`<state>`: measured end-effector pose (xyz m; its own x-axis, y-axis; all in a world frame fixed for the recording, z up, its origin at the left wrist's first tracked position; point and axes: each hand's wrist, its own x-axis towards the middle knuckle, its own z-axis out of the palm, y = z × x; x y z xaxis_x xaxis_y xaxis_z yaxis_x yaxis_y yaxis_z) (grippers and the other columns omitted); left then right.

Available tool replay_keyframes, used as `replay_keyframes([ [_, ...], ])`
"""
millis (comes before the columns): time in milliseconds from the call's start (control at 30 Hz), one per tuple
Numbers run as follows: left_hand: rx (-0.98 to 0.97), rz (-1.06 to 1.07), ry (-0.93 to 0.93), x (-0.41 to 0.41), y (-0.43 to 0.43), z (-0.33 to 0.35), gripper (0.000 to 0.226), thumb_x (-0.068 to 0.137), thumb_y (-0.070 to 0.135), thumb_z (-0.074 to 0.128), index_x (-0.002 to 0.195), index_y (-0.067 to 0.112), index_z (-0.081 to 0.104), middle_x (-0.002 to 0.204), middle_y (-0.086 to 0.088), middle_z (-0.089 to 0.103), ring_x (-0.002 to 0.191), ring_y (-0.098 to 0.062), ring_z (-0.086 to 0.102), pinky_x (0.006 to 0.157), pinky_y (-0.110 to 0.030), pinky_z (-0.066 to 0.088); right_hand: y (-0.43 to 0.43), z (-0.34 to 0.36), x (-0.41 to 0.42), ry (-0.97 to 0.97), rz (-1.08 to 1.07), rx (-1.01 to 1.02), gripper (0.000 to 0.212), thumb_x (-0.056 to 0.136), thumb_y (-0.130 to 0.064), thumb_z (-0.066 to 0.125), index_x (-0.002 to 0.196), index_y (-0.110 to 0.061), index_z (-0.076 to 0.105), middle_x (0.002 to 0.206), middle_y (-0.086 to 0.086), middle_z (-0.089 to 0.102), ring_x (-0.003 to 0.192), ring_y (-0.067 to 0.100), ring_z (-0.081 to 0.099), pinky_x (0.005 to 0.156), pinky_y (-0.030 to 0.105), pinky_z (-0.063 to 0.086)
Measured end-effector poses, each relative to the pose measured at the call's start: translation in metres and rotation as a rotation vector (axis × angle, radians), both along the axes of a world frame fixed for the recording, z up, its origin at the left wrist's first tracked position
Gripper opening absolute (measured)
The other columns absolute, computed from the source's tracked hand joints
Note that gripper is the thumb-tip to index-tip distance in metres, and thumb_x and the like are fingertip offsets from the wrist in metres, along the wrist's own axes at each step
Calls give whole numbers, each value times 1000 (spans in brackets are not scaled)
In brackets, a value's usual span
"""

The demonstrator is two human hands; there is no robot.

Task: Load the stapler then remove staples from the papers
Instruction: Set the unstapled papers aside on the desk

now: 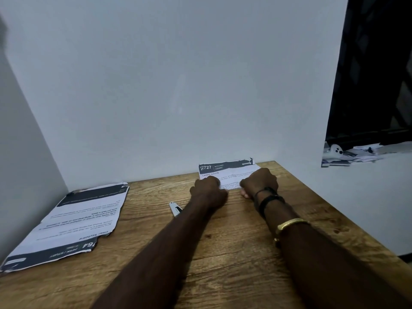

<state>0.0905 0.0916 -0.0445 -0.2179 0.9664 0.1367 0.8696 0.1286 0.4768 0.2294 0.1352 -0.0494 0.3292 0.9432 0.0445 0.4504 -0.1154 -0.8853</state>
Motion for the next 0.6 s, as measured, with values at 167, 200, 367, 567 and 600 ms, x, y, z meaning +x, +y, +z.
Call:
replay_keyframes([
  [167, 227, -21, -97, -7, -5, 3, 35, 94, 37, 64, 124, 22, 69, 136, -1, 65, 131, -21, 55, 109, -34, 43, -18, 13, -10, -31, 58, 86, 10, 75, -20, 68, 76, -12, 74, 86, 7, 78, 86, 28, 74, 77, 28, 57],
  [200, 289, -16, -141, -8, -9, 4, 31, 94, 36, 64, 120, 22, 71, 133, 0, 67, 127, -20, 58, 106, -32, 43, -23, 16, -14, -38, 76, 113, 10, 76, -19, 66, 71, -15, 73, 86, 6, 79, 87, 28, 73, 75, 26, 54],
  [367, 502, 23, -341, -25, -35, 17, 19, 91, 28, 66, 103, 18, 77, 106, 1, 77, 103, -16, 70, 94, -32, 53, -47, 31, -50, 16, 204, 211, 14, 79, -18, 64, 73, -21, 76, 86, -2, 79, 86, 27, 75, 82, 34, 59],
  [567, 606, 98, -435, -68, -66, 28, 15, 90, 25, 66, 92, 16, 78, 88, 2, 79, 86, -14, 74, 87, -37, 58, -75, 42, -101, 117, 334, 306, 12, 80, -20, 68, 83, -24, 80, 90, -5, 80, 87, 25, 76, 83, 39, 61],
  [600, 616, 113, -446, -77, -71, 29, 15, 90, 24, 66, 92, 16, 78, 87, 1, 79, 85, -16, 75, 86, -39, 58, -79, 42, -112, 129, 358, 306, 12, 80, -20, 68, 83, -23, 80, 90, -4, 80, 87, 25, 76, 83, 40, 62],
])
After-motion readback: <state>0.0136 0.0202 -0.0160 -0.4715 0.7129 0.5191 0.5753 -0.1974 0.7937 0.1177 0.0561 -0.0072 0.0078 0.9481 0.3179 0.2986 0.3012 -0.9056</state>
